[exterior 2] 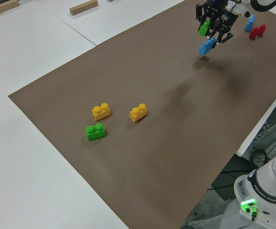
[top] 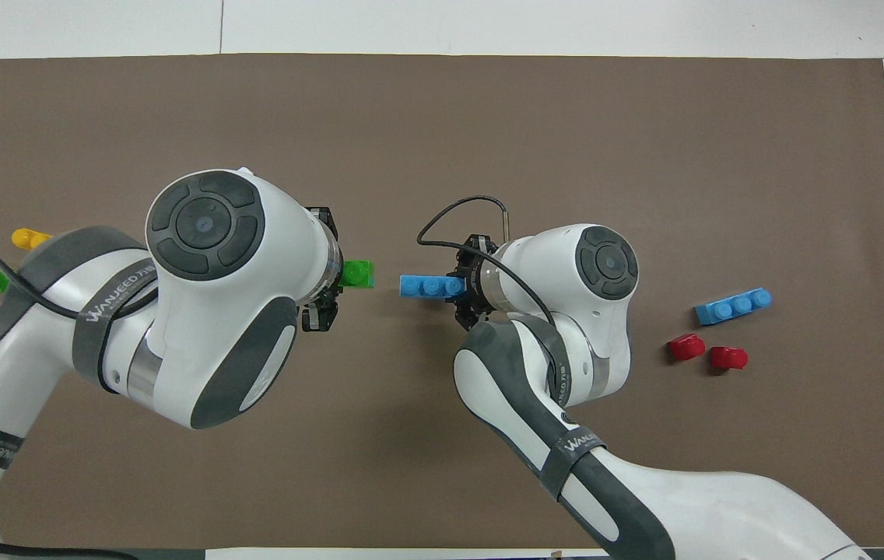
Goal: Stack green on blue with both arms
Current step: 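Carry the green brick and the blue brick toward the table center together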
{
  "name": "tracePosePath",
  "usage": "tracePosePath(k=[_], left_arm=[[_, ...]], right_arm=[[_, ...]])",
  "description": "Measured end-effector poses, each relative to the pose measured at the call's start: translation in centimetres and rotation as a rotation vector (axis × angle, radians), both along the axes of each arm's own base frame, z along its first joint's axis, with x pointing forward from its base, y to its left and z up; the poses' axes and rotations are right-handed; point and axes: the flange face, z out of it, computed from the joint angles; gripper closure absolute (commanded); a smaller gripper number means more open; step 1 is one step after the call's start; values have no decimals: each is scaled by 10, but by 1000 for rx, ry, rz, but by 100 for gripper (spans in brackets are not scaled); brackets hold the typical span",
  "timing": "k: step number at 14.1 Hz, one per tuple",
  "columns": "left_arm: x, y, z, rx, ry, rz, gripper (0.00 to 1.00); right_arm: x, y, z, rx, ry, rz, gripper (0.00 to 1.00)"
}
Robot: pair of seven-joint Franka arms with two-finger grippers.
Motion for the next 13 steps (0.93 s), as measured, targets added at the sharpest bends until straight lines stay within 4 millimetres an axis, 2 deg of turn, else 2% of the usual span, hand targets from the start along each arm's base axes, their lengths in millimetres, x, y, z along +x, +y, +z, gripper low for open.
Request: tracePosePath(k=[6,10,13], left_arm=[[-20,-22,-36,-11,-10,-9,100],[-26,-36,-55,-17,-12,-12,100],[-33,-50,-73,-19,-6,-18,100]], right_arm=[[-9,0,-12,-13,29,-16,70],[-18,17,-11,-9,14,-15,70],[-27,17,-23,-21,5,-18,70]])
